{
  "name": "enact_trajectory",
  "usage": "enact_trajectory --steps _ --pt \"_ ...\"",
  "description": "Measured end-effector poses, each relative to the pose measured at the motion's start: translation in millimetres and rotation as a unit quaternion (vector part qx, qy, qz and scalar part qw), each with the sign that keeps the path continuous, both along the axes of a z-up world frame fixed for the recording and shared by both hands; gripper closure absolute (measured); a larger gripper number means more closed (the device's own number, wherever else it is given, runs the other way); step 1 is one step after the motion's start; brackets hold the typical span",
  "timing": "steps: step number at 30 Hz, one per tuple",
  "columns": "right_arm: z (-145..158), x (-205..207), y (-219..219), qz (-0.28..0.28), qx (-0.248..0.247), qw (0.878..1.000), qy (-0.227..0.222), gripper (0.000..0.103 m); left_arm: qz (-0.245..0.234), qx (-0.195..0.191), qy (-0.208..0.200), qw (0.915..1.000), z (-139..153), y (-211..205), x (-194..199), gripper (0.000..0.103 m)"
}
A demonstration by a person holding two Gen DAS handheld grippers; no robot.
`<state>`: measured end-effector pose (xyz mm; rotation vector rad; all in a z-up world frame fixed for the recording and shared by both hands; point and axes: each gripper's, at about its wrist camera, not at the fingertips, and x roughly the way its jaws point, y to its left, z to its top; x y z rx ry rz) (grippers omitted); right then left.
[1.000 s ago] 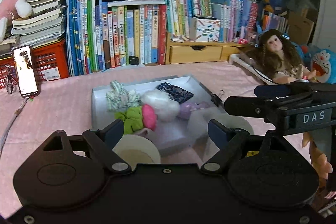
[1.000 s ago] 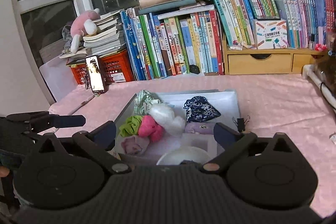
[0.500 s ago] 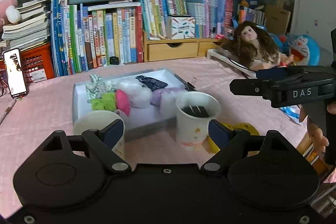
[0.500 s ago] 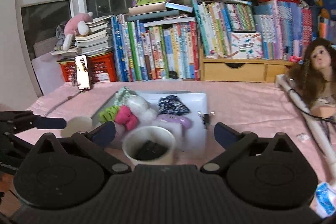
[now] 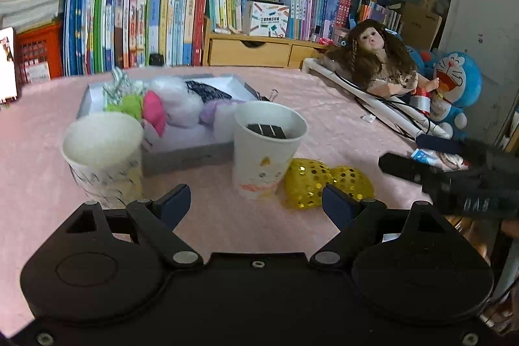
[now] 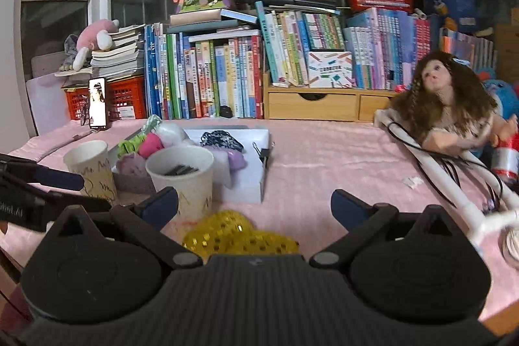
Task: Organize soft objects
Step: 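Move both tools back from the tray toward the yellow sequined balls and white tissue, then grasp the yellow sequined mesh ball with the left tool while the right grasps the white tissue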
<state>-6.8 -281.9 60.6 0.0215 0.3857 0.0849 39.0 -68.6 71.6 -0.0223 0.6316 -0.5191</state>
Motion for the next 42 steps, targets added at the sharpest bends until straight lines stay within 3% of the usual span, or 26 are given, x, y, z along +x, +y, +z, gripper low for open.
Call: enact_trajectory --steps 6,10,13,18,30,42 --pt "-28 -20 4 -0.014 -0.014 1.000 -0.021 0.000 -0.009 -0.020 0.016 0.9996 -13 -22 -2 0.016" --pt "-47 -26 9 -0.012 -0.026 0.999 -0.016 0.000 -0.014 -0.042 0.029 0.9986 -18 -38 0 0.008" --pt "-58 -28 11 -0.020 -0.026 0.999 -0.011 0.000 -0.012 -0.059 0.036 0.9975 -23 -51 4 0.007" --pt "-73 -29 13 -0.037 -0.019 0.999 -0.013 0.000 -0.001 -0.059 0.035 0.9977 -34 -73 10 0.006" --pt "-91 -26 17 -0.058 -0.015 0.998 -0.018 0.000 0.050 -0.068 0.074 0.9937 -57 -102 34 0.003" --pt "-98 -23 19 -0.051 -0.031 0.998 -0.020 0.000 0.030 -0.064 0.132 0.9887 -60 -118 58 0.005"
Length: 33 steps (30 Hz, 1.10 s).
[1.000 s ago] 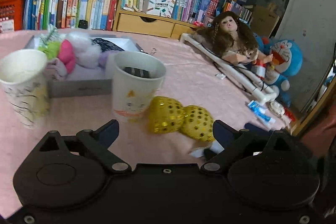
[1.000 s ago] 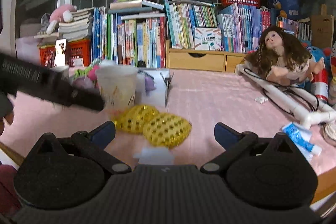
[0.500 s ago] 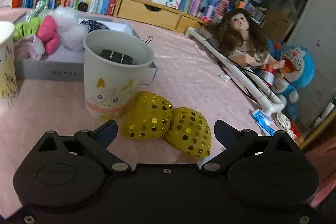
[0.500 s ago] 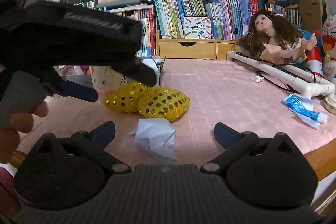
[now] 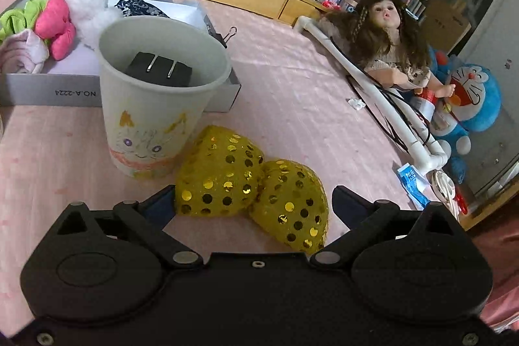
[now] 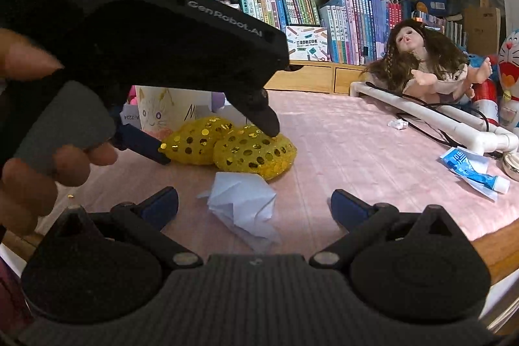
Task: Organize soft objects
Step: 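Grasp the yellow sequined mesh ball with the left tool while the right grasps the white tissue, then carry the yellow ball over the tray with the left tool while the right carries the tissue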
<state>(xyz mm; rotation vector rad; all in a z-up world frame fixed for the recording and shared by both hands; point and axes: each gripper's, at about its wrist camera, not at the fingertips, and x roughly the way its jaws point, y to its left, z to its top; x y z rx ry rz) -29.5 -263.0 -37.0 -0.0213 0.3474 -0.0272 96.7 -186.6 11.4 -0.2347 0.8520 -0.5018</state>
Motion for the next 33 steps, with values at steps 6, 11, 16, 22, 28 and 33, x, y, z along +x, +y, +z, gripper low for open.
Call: enact_trajectory --steps 6,11,16,22,28,33 --pt "0 0 1 0.006 0.001 1.000 0.000 0.001 0.011 -0.006 0.008 0.9999 -1 -1 4 0.019" --pt "0 -1 2 0.007 0.000 1.000 -0.002 0.008 0.028 -0.033 0.025 0.9988 -3 7 5 0.050" --pt "0 -3 4 0.008 0.002 1.000 -0.006 0.020 0.030 -0.035 0.029 0.9985 -4 13 4 0.070" --pt "2 -9 2 0.004 0.006 1.000 -0.016 0.043 0.025 -0.030 0.011 0.9992 3 16 -6 0.075" --pt "7 -19 -3 -0.014 0.010 0.999 -0.028 0.055 0.019 -0.019 -0.020 0.9994 13 29 -22 0.075" --pt "12 -26 -6 -0.025 0.014 0.999 -0.036 0.056 0.017 -0.006 -0.042 0.9989 18 47 -39 0.075"
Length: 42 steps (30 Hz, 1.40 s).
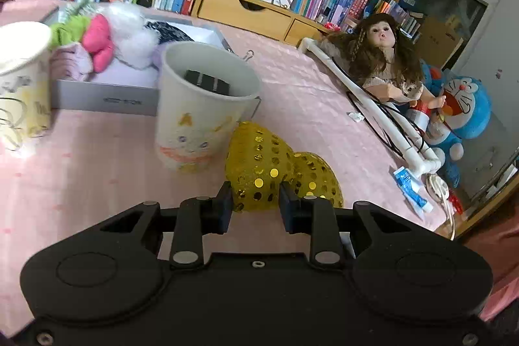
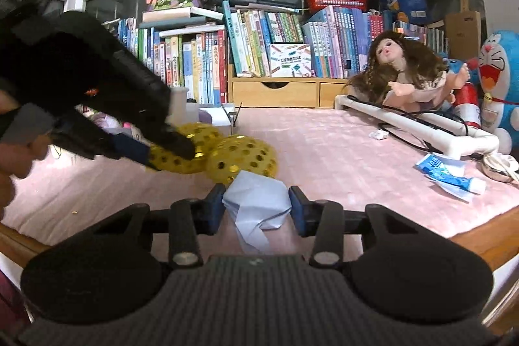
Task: Organize soft objects
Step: 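Carry the yellow ball over the tray with the left tool while the right carries the tissue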
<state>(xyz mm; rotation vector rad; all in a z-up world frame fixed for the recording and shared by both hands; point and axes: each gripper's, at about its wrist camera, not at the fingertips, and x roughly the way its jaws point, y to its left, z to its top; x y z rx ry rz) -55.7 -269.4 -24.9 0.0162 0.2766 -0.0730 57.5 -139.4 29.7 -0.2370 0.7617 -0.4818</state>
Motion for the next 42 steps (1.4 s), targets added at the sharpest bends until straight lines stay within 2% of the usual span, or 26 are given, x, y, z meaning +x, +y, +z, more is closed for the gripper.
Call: enact_trajectory --steps 5,12,14,16,21,24,25,29,35,38,42 --pt "7 -7 3 -0.001 0.001 1.000 -0.015 0.056 -0.002 0.009 -0.017 0.9998 1 17 -18 0.076" --pt "13 -8 8 0.003 -0.002 1.000 -0.021 0.058 0.023 0.028 -0.031 0.9989 -8 41 -35 0.075" --pt "11 -4 9 0.000 -0.004 1.000 -0.012 0.059 0.034 0.032 -0.035 0.9983 -12 45 -37 0.070" --pt "8 1 7 -0.003 0.004 1.000 0.001 0.060 0.045 0.028 -0.039 0.9978 -14 50 -38 0.060" --pt "5 8 3 0.001 0.022 1.000 0.015 0.059 0.058 0.004 -0.038 0.9976 -18 55 -31 0.039" --pt "5 12 1 0.007 0.028 0.999 0.016 0.044 0.053 -0.017 -0.033 0.9979 -20 54 -22 0.033" --pt "5 14 1 0.008 0.026 0.999 0.019 0.043 0.049 -0.024 -0.028 0.9981 -20 53 -18 0.031" --pt "3 25 2 0.008 0.020 0.999 0.036 0.042 0.042 -0.042 -0.006 0.9982 -27 47 -4 0.031" --pt "3 36 7 0.020 0.016 0.999 0.042 0.042 0.035 -0.052 -0.004 0.9980 -30 40 3 0.032" --pt "3 39 9 0.024 0.016 0.999 0.044 0.049 0.038 -0.050 -0.003 0.9981 -30 38 4 0.039" --pt "4 40 11 0.025 0.016 0.999 0.044 0.054 0.044 -0.048 -0.005 0.9979 -29 41 0 0.057"
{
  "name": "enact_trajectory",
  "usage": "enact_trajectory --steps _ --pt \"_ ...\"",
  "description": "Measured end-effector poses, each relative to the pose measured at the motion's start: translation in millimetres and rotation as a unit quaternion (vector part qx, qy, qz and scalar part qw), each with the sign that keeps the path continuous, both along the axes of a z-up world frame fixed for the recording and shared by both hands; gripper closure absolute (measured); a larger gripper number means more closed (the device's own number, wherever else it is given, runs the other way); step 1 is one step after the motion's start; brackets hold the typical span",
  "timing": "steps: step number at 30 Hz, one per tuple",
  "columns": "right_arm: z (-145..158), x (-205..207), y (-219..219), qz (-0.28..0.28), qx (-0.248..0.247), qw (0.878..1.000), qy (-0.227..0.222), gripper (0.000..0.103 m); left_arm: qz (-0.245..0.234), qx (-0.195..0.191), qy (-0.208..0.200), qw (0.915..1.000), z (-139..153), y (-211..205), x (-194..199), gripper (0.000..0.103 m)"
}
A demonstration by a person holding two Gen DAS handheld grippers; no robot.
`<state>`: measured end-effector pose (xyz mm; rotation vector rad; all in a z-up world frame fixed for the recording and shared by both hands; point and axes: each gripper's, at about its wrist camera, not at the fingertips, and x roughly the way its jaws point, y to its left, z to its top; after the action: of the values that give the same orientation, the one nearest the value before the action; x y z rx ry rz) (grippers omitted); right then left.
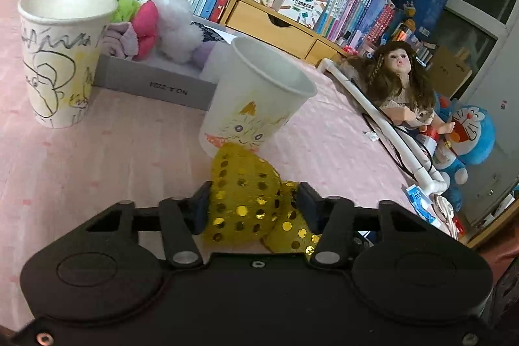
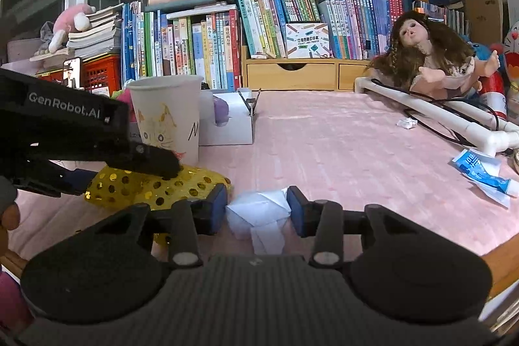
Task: Organize soft objects
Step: 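Carry the yellow ball over the tray with the left tool while the right carries the tissue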
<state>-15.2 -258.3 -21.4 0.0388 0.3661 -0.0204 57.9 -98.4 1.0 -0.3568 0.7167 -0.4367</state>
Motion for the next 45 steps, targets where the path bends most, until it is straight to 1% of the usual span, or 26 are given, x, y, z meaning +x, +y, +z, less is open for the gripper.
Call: enact_trajectory --steps 2,3,6,9,12,16,20,23,28,34,37,45 --pt "1 -1 0 -0.001 -0.001 1.000 -0.003 0.056 0.007 0.000 -0.002 1.0000 2 4 -2 0.068" --pt "2 -1 0 -0.003 -0.002 1.000 -0.004 0.057 0.011 0.003 -0.005 0.9999 4 5 -3 0.071" --pt "5 -2 -2 -0.003 0.001 1.000 -0.010 0.058 0.005 0.002 -0.003 1.0000 8 10 -4 0.073" --pt "9 -2 -3 -0.004 0.005 1.000 -0.014 0.058 0.002 0.007 -0.013 0.9999 15 14 -8 0.074" --pt "14 -2 -3 -0.005 0.001 1.000 -0.020 0.058 -0.004 0.011 -0.033 0.9994 26 20 -16 0.074" --pt "23 -1 -6 -0.007 0.009 1.000 -0.028 0.058 -0.015 0.020 -0.074 0.9970 50 28 -28 0.074" --pt "33 3 -10 -0.003 0.021 0.999 -0.033 0.058 -0.017 0.018 -0.101 0.9946 74 39 -34 0.074" --pt "43 9 -12 0.006 0.032 0.999 -0.038 0.058 -0.006 0.024 -0.121 0.9924 91 46 -34 0.074" --pt "63 21 -10 0.027 0.040 0.998 -0.049 0.058 0.033 0.067 -0.148 0.9862 112 52 -25 0.074" --pt "83 43 -1 0.056 0.049 0.996 -0.053 0.058 0.064 0.086 -0.142 0.9840 118 63 -3 0.074" --pt "93 53 5 0.067 0.047 0.995 -0.059 0.058 0.077 0.101 -0.147 0.9810 119 65 6 0.074" --pt "110 81 21 0.088 0.039 0.994 -0.057 0.058 0.094 0.097 -0.143 0.9804 129 79 41 0.074"
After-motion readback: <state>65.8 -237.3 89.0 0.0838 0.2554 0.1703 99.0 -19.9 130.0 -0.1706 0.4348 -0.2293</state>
